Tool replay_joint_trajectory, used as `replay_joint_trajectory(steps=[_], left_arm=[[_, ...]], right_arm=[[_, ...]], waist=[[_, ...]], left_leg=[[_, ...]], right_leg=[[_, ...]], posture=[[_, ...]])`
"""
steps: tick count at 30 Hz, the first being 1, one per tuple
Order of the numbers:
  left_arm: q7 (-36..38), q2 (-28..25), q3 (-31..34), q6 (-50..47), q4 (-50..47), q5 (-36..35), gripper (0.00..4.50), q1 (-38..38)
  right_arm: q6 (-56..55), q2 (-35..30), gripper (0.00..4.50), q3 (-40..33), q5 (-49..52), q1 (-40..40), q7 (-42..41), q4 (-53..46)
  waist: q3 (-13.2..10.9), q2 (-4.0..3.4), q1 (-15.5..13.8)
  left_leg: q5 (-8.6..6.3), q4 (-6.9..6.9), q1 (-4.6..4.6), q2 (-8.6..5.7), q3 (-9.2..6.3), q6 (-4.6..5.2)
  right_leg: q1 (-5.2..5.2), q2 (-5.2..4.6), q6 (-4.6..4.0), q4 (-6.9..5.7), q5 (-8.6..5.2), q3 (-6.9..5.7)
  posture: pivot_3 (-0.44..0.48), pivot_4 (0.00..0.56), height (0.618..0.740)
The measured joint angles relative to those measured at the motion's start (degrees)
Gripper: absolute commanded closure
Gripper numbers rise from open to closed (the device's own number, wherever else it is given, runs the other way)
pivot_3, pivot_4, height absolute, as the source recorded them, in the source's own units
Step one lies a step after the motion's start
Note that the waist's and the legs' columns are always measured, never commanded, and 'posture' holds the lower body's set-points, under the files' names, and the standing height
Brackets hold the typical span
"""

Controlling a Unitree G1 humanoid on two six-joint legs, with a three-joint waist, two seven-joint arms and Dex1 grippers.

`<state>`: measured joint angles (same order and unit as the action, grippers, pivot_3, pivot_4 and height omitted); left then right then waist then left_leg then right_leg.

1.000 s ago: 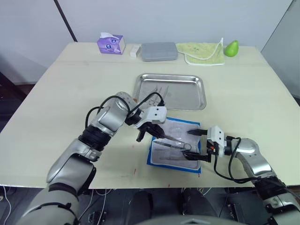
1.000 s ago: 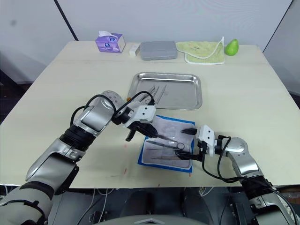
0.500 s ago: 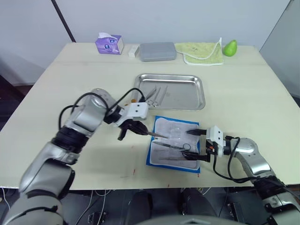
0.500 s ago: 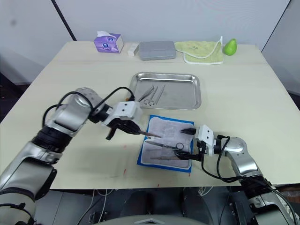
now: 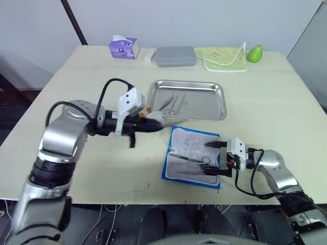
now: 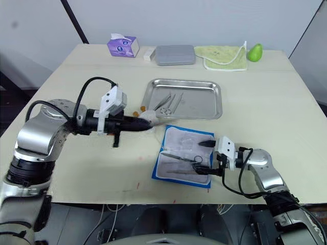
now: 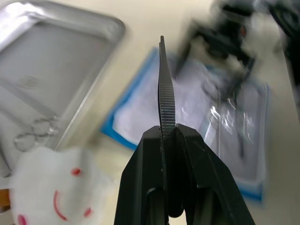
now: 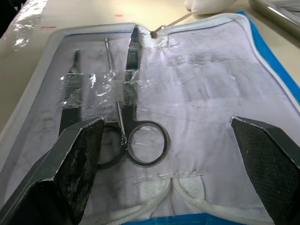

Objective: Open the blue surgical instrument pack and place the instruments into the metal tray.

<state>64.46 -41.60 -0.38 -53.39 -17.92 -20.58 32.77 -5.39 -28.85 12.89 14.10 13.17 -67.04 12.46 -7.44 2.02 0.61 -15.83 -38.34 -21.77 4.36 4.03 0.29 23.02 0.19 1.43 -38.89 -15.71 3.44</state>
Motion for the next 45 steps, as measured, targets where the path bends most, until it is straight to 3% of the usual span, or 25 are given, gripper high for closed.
replay_joint_trajectory(steps=[6,10,15,19,28,45], left_arm=[[-26.9,18.2,0.3,-15.2,-2.4,3.7,4.48,7.0],[-39.4,27.4,-0.1,-18.4,1.8,7.4,4.48,12.3],[-48.6,35.0,-0.1,-17.8,8.8,10.3,4.48,15.9],[-56.1,40.8,0.6,-12.4,19.9,13.1,4.48,19.3],[-61.6,46.2,-0.2,2.8,40.6,16.0,4.48,20.9],[-64.2,45.5,-0.2,8.4,49.7,17.7,4.48,21.1]], right_arm=[[0.5,-1.1,0.0,0.0,0.3,0.0,-1.2,-0.2],[0.8,-1.5,0.0,0.1,0.3,0.0,-1.6,-0.5],[1.1,-2.0,0.0,0.1,0.4,0.0,-2.1,-0.6],[1.7,-2.4,0.0,0.0,0.4,0.0,-2.2,-0.9],[3.9,-3.0,0.0,0.1,0.3,-0.9,-1.2,-3.5],[5.1,-3.4,0.0,0.1,0.1,-1.3,-0.9,-4.8]], waist=[[0.0,0.05,-0.3],[0.0,0.03,-0.1],[0.0,0.02,0.0],[0.0,0.03,-0.2],[0.0,0.0,0.0],[0.0,0.0,0.0]], left_leg=[[0.0,-0.04,-0.02,-0.09,-0.09,0.0],[0.0,-0.02,0.0,-0.12,-0.11,-0.01],[0.01,-0.01,0.0,-0.12,-0.11,-0.01],[0.01,-0.02,0.03,-0.17,-0.15,-0.01],[0.01,0.01,-0.03,-0.19,-0.24,-0.02],[0.01,0.01,-0.05,-0.2,-0.3,-0.02]], right_leg=[[-0.07,-0.04,0.02,0.02,0.02,-0.03],[-0.08,-0.03,0.02,0.01,0.02,0.01],[-0.08,-0.04,0.02,0.02,0.03,0.02],[-0.19,-0.1,0.03,0.06,0.03,-0.07],[-0.18,-0.1,0.03,0.09,0.03,-0.18],[-0.18,-0.1,0.04,0.1,0.02,-0.25]], posture=[[0.0,0.15,0.74],[0.0,0.15,0.74],[0.0,0.15,0.74],[0.0,0.15,0.74],[0.0,0.15,0.74],[0.0,0.15,0.74]])
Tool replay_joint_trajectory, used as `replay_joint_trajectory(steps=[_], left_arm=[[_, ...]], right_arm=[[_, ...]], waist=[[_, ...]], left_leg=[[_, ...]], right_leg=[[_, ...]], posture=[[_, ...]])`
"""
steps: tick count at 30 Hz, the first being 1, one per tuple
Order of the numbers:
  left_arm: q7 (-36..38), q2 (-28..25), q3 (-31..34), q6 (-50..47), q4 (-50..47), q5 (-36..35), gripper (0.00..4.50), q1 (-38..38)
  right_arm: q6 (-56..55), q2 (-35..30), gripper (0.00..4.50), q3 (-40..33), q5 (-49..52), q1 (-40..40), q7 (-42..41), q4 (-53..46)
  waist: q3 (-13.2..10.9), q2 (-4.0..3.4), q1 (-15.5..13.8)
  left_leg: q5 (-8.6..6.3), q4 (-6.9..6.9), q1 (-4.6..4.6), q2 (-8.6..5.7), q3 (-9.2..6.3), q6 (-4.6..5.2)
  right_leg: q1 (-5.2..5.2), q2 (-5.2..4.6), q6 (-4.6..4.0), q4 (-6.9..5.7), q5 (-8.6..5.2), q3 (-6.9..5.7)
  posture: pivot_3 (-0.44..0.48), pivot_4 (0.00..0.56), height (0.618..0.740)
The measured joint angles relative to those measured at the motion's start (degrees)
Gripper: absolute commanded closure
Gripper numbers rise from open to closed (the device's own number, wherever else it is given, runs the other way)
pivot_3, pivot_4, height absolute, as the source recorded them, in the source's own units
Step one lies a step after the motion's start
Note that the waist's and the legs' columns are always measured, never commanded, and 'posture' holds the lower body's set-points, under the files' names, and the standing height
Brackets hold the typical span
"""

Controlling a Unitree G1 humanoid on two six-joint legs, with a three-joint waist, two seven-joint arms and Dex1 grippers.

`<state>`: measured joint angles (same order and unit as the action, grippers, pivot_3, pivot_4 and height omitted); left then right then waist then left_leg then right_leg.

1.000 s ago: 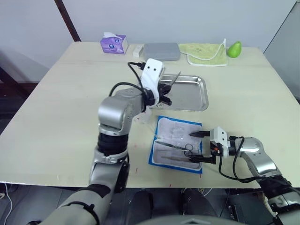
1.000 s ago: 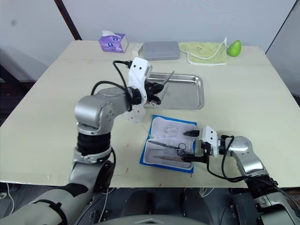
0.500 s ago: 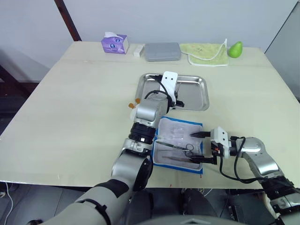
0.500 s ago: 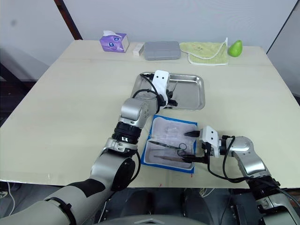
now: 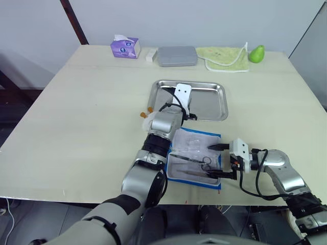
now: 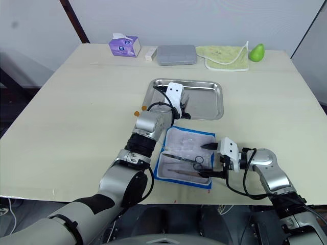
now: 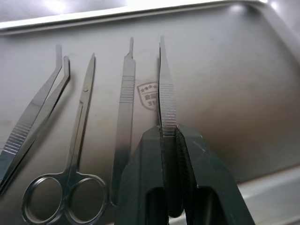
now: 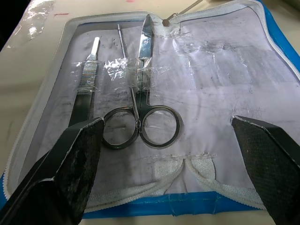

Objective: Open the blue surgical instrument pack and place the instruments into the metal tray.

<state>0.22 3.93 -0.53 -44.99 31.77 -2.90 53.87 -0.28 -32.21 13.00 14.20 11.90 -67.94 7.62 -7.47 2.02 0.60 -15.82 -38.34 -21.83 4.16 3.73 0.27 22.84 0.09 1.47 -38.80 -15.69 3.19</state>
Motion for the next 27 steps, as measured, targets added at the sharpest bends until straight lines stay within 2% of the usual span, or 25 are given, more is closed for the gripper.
replay_joint_trajectory(steps=[7,8,10,12,18,23,25,26,27], left_arm=[[-0.2,-0.1,0.0,0.5,0.9,0.6,4.48,0.0],[-0.3,-0.1,0.0,0.5,0.9,0.7,3.8,0.0],[-0.4,-0.1,0.0,0.5,0.9,0.7,3.47,0.0],[-0.2,-0.1,0.0,0.2,0.7,0.6,2.62,0.0],[1.4,-0.1,-0.1,-2.0,-4.3,0.3,2.62,-0.6],[6.7,-1.9,-1.6,-5.3,-14.7,-2.0,2.62,-4.9],[12.9,-6.0,-4.4,-5.8,-22.8,-4.4,2.62,-8.9],[20.2,-10.4,-5.9,-5.9,-30.1,-7.9,2.62,-12.4],[23.4,-12.7,-6.4,-5.9,-32.9,-9.4,2.62,-13.8]], right_arm=[[0.0,0.0,0.0,0.0,0.0,0.0,0.0,0.0],[0.0,0.0,0.0,0.0,0.0,0.0,0.0,0.0],[0.0,0.0,0.0,0.0,0.0,0.0,0.0,0.0],[0.0,0.0,0.0,0.0,0.0,0.0,0.0,0.0],[0.0,0.0,0.0,0.0,0.0,-0.1,0.1,-0.1],[0.0,0.0,0.0,0.0,0.0,-0.3,0.2,-0.3],[0.0,0.0,0.0,0.1,0.0,-0.4,0.2,-0.6],[-0.1,0.0,0.0,0.1,0.1,-0.4,0.1,-0.6],[-0.1,-0.1,0.0,-0.1,0.1,-0.6,0.1,-0.6]], waist=[[0.0,0.0,0.0],[0.0,0.0,0.0],[0.0,0.0,0.0],[0.0,0.0,0.0],[0.0,0.0,0.0],[0.0,-0.03,0.1],[-0.1,-0.12,0.4],[-0.1,-0.19,0.5],[-0.1,-0.21,0.4]], left_leg=[[0.0,0.0,0.0,0.0,0.0,0.0],[0.0,0.0,0.0,0.0,0.0,0.0],[0.0,0.0,0.0,0.0,-0.01,0.0],[0.0,0.0,-0.01,0.0,-0.01,0.0],[0.0,0.0,0.0,0.0,0.0,-0.01],[0.01,0.01,0.0,0.01,-0.01,-0.02],[0.04,0.05,0.02,0.03,0.02,-0.09],[0.15,0.08,0.06,0.04,0.04,-0.3],[0.17,0.09,0.06,0.05,0.02,-0.32]], right_leg=[[0.0,0.0,0.0,0.0,0.0,0.0],[0.0,0.0,0.0,0.0,0.0,0.0],[0.0,0.0,0.0,0.0,0.0,-0.01],[0.0,0.0,0.0,0.0,0.0,-0.01],[0.0,0.0,0.0,0.0,0.0,0.0],[0.0,-0.01,0.0,-0.01,0.0,0.0],[0.01,0.0,-0.01,-0.02,-0.01,0.05],[0.01,0.01,-0.01,-0.02,-0.01,0.06],[0.01,0.0,-0.01,-0.03,-0.01,0.04]], posture=[[0.0,0.15,0.74],[0.0,0.15,0.74],[0.0,0.15,0.74],[0.0,0.15,0.74],[0.0,0.15,0.74],[0.0,0.15,0.74],[0.0,0.15,0.74],[0.0,0.15,0.74],[0.0,0.15,0.74]])
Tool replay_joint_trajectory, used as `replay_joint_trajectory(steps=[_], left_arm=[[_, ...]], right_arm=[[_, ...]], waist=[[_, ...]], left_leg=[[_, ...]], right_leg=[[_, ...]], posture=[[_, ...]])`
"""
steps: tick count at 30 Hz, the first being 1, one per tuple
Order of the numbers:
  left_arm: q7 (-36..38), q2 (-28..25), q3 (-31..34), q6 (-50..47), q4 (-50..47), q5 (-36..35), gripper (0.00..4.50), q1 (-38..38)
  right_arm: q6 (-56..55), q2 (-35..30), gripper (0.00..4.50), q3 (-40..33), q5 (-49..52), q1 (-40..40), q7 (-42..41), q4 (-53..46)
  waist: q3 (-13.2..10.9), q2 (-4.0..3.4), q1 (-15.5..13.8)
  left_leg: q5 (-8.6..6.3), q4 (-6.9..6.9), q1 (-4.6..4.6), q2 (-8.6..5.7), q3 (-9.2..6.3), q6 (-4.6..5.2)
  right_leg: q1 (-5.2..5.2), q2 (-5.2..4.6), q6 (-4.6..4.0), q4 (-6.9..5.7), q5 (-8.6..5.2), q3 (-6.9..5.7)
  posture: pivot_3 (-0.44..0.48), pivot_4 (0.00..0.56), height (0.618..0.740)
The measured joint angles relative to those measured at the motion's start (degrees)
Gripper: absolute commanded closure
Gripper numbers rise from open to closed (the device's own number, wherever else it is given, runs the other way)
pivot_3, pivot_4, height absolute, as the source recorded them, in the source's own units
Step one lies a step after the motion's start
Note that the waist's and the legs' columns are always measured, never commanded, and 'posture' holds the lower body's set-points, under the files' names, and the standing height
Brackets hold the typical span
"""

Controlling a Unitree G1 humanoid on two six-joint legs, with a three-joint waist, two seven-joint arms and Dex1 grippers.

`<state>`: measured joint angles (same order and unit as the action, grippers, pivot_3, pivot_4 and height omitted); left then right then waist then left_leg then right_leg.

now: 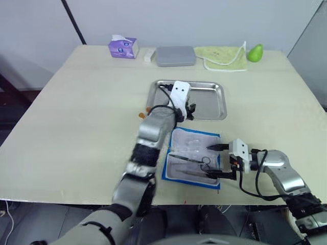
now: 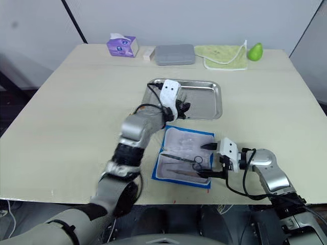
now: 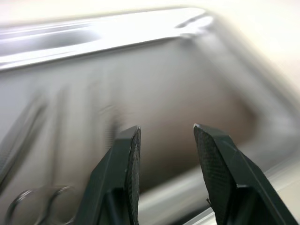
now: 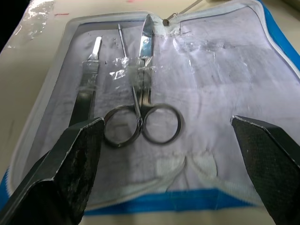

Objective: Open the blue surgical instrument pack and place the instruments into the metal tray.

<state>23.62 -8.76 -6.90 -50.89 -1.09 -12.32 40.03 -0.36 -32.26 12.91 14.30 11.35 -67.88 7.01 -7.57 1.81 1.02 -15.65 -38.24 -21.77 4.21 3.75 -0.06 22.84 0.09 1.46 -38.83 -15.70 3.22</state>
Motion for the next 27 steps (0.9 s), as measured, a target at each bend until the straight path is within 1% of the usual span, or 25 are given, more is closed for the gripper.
replay_joint_trajectory(steps=[1,2,3,4,6,7,9,10,13,15,16,17,19,20,23,27], left_arm=[[7.3,-4.0,-0.2,1.8,-4.2,-3.3,2.62,-2.9],[9.9,-5.4,-0.2,2.4,-5.5,-4.7,2.62,-4.1],[14.3,-8.3,-0.3,3.6,-7.1,-6.1,2.62,-5.7],[19.9,-11.7,0.0,7.1,-8.7,-8.0,2.62,-8.6],[26.0,-14.6,0.8,13.0,-9.5,-9.7,2.62,-12.2],[31.4,-18.1,1.6,16.5,-9.6,-11.1,2.62,-15.2],[34.3,-20.1,2.8,18.4,-9.4,-11.8,2.62,-16.7],[37.5,-21.9,4.0,20.7,-9.4,-12.9,2.62,-17.8],[42.0,-24.8,5.7,24.3,-9.4,-14.4,2.62,-19.8],[45.8,-26.6,7.4,25.8,-8.5,-16.5,2.08,-21.6],[49.9,-28.9,9.0,26.1,-7.6,-18.9,1.76,-23.8],[52.0,-30.3,10.1,26.3,-6.7,-19.9,1.41,-25.0],[57.3,-34.3,13.5,28.0,-4.1,-21.5,0.36,-28.6],[58.7,-35.4,14.7,28.8,-3.0,-21.6,0.05,-29.6],[63.3,-38.7,17.9,32.2,0.3,-21.7,0.05,-33.0],[64.4,-39.4,18.3,33.7,1.0,-21.7,0.05,-33.8]], right_arm=[[0.0,-0.1,0.0,0.1,0.0,0.1,0.0,0.1],[0.0,-0.1,0.0,-0.2,0.0,-0.1,-0.1,0.1],[0.0,-0.2,0.0,-0.3,0.0,-0.1,-0.1,0.2],[0.0,-0.3,0.0,-0.4,0.0,-0.1,-0.1,0.4],[0.0,-0.2,0.0,-0.4,0.0,-0.1,-0.1,0.3],[-0.1,-0.2,0.0,-0.5,0.1,-0.3,-0.2,0.3],[-0.2,-0.3,0.0,-0.8,0.1,-0.4,-0.2,0.4],[-0.2,-0.3,0.0,-0.8,0.1,-0.5,-0.2,0.3],[-0.3,-0.2,0.0,-1.0,0.3,-0.8,-0.2,0.2],[-0.2,-0.2,0.0,-1.1,0.3,-1.0,-0.1,-0.1],[-0.2,-0.2,0.0,-1.1,0.4,-1.3,-0.1,-0.4],[-0.3,-0.2,0.0,-1.2,0.5,-1.6,-0.1,-0.6],[-0.3,-0.3,0.0,-1.6,0.6,-2.1,0.1,-0.9],[-0.3,-0.5,0.0,-1.8,0.6,-2.3,0.0,-1.0],[-0.3,-0.7,0.0,-2.4,0.9,-2.8,0.0,-1.0],[-0.3,-1.2,0.0,-2.6,1.3,-3.0,-0.3,-1.1]], waist=[[0.0,-0.03,0.0],[0.0,-0.05,-0.1],[0.0,-0.05,-0.2],[0.0,-0.05,-0.3],[0.0,-0.05,-0.3],[0.0,-0.06,-0.3],[0.0,-0.01,-0.5],[0.0,0.01,-0.5],[0.0,-0.01,-0.5],[0.0,-0.01,-0.4],[0.0,-0.03,-0.4],[0.0,-0.05,-0.3],[-0.1,-0.07,-0.3],[-0.1,-0.07,-0.6],[-0.1,-0.07,-1.1],[-0.1,-0.09,-1.7]], left_leg=[[0.02,0.0,0.02,0.0,0.0,-0.03],[0.03,-0.01,0.03,0.0,-0.02,-0.05],[0.04,-0.04,0.02,-0.01,-0.02,-0.06],[-0.07,-0.05,0.03,-0.01,-0.02,0.12],[-0.11,-0.06,0.05,-0.02,0.01,0.2],[-0.12,-0.06,0.04,-0.01,-0.01,0.22],[-0.12,-0.07,-0.01,-0.01,-0.1,0.23],[-0.12,-0.07,-0.01,-0.01,-0.09,0.23],[-0.13,-0.07,-0.01,-0.02,-0.08,0.25],[-0.13,-0.06,-0.02,-0.01,-0.09,0.25],[-0.13,-0.06,-0.02,0.0,-0.09,0.25],[-0.13,-0.04,-0.02,0.01,-0.08,0.25],[-0.13,-0.03,-0.02,0.02,-0.11,0.25],[-0.13,-0.04,-0.03,0.01,-0.14,0.25],[-0.13,-0.06,-0.05,0.01,-0.1,0.25],[-0.14,-0.06,-0.05,0.02,-0.09,0.25]], right_leg=[[0.0,-0.01,-0.01,-0.01,0.0,-0.02],[-0.02,-0.03,-0.01,-0.03,0.0,-0.05],[-0.03,-0.05,0.0,-0.02,0.0,-0.08],[-0.06,-0.09,-0.01,-0.01,0.0,-0.1],[-0.08,-0.11,-0.01,0.0,-0.01,-0.09],[-0.07,-0.11,-0.04,0.01,-0.02,-0.11],[-0.07,-0.11,-0.04,0.03,-0.02,-0.21],[-0.07,-0.12,-0.04,0.03,-0.02,-0.2],[-0.07,-0.12,-0.04,0.04,-0.03,-0.19],[-0.06,-0.11,-0.04,0.04,-0.03,-0.2],[-0.05,-0.11,-0.05,0.03,-0.04,-0.2],[-0.04,-0.1,-0.07,0.03,-0.06,-0.21],[-0.02,-0.11,-0.1,0.04,-0.08,-0.25],[-0.04,-0.14,-0.12,0.05,-0.1,-0.3],[-0.03,-0.2,-0.29,0.08,-0.2,-0.28],[-0.02,-0.18,-0.29,0.08,-0.2,-0.28]], posture=[[0.0,0.15,0.74],[0.0,0.15,0.74],[0.0,0.15,0.74],[0.0,0.15,0.74],[0.0,0.15,0.74],[0.0,0.15,0.74],[0.0,0.15,0.74],[0.0,0.15,0.74],[0.0,0.15,0.74],[0.0,0.15,0.74],[0.0,0.15,0.74],[0.0,0.15,0.74],[0.0,0.15,0.74],[0.0,0.15,0.74],[0.0,0.15,0.74],[0.0,0.15,0.74]])
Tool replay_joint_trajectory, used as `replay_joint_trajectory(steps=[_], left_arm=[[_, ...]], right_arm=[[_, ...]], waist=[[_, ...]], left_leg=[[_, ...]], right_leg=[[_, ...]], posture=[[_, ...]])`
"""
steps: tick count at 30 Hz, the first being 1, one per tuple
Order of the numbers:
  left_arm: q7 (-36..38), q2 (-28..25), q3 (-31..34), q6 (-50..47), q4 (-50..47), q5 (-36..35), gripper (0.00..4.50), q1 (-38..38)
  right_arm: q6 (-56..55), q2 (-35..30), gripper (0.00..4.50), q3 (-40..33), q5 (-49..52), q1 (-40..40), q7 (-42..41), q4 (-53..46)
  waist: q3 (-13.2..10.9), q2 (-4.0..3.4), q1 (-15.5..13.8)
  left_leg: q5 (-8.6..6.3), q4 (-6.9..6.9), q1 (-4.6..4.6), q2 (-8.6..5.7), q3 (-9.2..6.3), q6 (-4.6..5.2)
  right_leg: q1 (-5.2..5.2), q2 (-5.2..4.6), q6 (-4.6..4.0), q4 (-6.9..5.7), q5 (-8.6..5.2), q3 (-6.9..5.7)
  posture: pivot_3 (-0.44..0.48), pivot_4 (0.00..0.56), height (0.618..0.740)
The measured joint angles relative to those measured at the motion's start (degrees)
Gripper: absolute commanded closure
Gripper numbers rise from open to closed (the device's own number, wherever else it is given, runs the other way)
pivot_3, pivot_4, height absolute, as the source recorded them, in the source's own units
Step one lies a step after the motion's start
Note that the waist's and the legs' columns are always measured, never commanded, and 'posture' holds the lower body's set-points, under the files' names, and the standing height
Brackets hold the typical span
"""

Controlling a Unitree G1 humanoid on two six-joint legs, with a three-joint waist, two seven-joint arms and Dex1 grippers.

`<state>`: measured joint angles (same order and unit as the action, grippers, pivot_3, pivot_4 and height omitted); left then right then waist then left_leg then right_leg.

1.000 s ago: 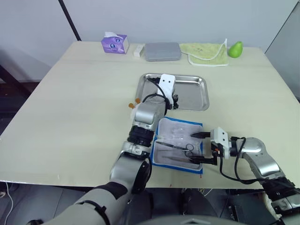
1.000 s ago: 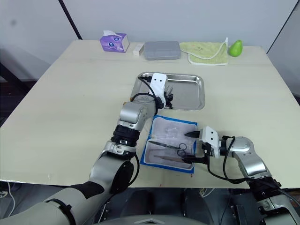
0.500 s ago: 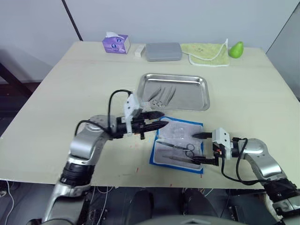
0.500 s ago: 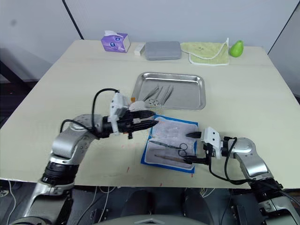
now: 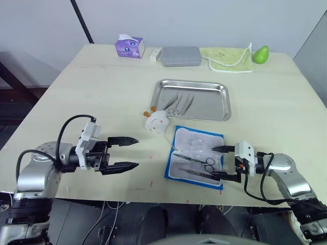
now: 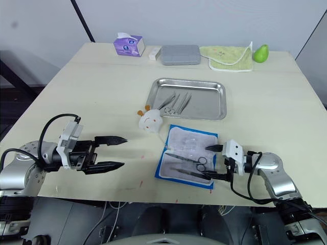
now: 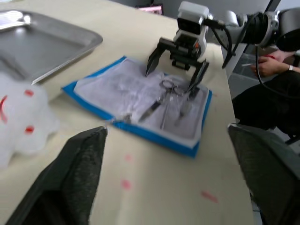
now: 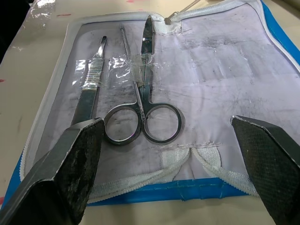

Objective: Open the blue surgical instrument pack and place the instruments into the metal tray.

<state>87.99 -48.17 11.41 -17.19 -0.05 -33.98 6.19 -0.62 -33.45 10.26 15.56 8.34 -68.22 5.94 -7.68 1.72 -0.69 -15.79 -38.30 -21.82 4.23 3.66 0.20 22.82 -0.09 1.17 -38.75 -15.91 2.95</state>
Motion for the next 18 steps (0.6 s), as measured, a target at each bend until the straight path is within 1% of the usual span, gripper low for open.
replay_joint_trajectory(steps=[4,10,13,15,18], left_arm=[[0.0,0.0,0.0,0.2,0.1,-0.1,0.05,0.0],[0.0,0.0,-0.4,0.2,0.1,-0.5,0.05,2.3],[0.1,0.2,-1.5,0.1,-0.3,-0.6,0.05,4.3],[0.2,0.5,-2.9,0.1,-0.8,-0.6,0.05,5.2],[0.3,2.3,-6.1,0.3,-0.7,0.1,0.05,7.6]], right_arm=[[0.9,0.0,0.0,-0.7,1.1,-0.4,0.0,-0.9],[8.8,-0.4,0.0,-4.2,7.6,-2.9,0.0,-5.7],[10.8,-3.2,0.0,-6.6,9.7,-6.3,-0.1,-10.6],[11.8,-5.0,0.0,-8.8,11.1,-8.5,0.0,-14.0],[13.6,-9.0,0.0,-15.8,14.6,-13.9,0.5,-21.2]], waist=[[0.0,-0.05,0.0],[-0.4,-0.17,-0.1],[-0.6,-0.34,0.0],[-0.6,-0.45,0.0],[-0.7,-0.54,-0.1]], left_leg=[[0.0,0.01,-0.02,0.0,0.0,0.0],[0.0,-0.01,-0.22,0.0,-0.01,0.0],[0.0,-0.03,-0.45,-0.01,0.05,0.01],[0.01,-0.06,-0.8,-0.01,0.03,0.01],[0.01,-0.08,-0.94,-0.01,-0.05,0.01]], right_leg=[[0.02,0.02,0.0,-0.01,0.0,0.0],[0.21,0.02,0.17,-0.04,0.09,0.0],[0.46,0.05,0.23,-0.08,0.13,0.06],[0.77,0.07,0.25,-0.12,0.14,0.07],[0.82,0.12,0.26,-0.1,0.14,0.02]], posture=[[0.0,0.15,0.74],[0.0,0.15,0.74],[0.0,0.15,0.74],[0.0,0.15,0.74],[0.0,0.15,0.74]])
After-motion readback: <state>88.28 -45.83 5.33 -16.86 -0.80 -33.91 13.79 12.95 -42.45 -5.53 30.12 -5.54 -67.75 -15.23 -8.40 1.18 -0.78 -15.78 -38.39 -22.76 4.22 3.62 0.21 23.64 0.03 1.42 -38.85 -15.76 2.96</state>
